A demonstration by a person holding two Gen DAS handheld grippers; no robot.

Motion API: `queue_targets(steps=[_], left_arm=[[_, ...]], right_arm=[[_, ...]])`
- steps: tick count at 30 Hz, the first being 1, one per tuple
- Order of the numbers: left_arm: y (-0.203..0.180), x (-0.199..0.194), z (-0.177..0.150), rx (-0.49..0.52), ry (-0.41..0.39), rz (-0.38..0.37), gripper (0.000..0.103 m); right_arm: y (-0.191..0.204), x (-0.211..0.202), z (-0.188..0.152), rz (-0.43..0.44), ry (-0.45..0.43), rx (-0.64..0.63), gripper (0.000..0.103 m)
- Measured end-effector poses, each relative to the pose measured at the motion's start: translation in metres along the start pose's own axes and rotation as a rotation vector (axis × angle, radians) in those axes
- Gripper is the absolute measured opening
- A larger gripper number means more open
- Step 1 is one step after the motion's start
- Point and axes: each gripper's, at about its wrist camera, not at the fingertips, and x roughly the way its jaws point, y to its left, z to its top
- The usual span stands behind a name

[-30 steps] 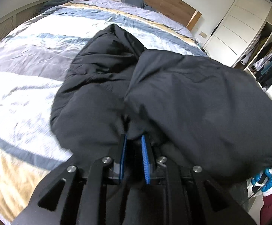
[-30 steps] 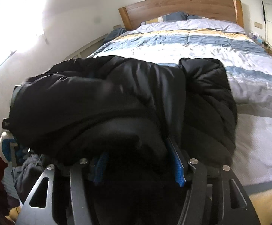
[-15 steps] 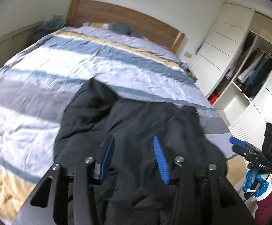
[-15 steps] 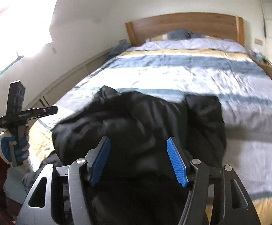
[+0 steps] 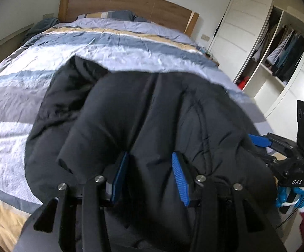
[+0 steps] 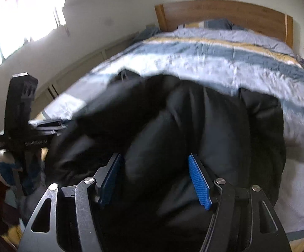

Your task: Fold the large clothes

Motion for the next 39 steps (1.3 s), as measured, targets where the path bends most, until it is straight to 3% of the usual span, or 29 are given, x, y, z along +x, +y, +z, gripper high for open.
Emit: queue_targets(steps=[7, 21, 26, 34, 39], left_arm=[[-0.007, 0.038, -0.031, 0.096, -0.011, 0.065, 0.043], [0.0, 0.068, -0.054, 0.097, -0.023, 0.081, 0.044], [-0.003, 0.05, -0.055, 0.086, -0.005, 0.08, 0.045], [0.01, 0.001, -0.081, 0.036, 0.036, 0.064, 0.056], [0.021, -0.033, -0.091, -0.031, 0.037, 0.047, 0.056]], right_arm=[[-0.009, 0.027, -0.037, -0.014, 0.028, -0.065, 0.065], [-0.018, 0.051, -0.061, -0.028, 0.013, -0.064, 0.066], [-0.012, 0.043, -0.054, -0.061, 0.04, -0.062, 0.066], [-0.013, 0.003, -0.075, -0.082, 0.055, 0.002, 0.066], [-0.01, -0.012, -0.089, -0.135, 0.128, 0.025, 0.074]])
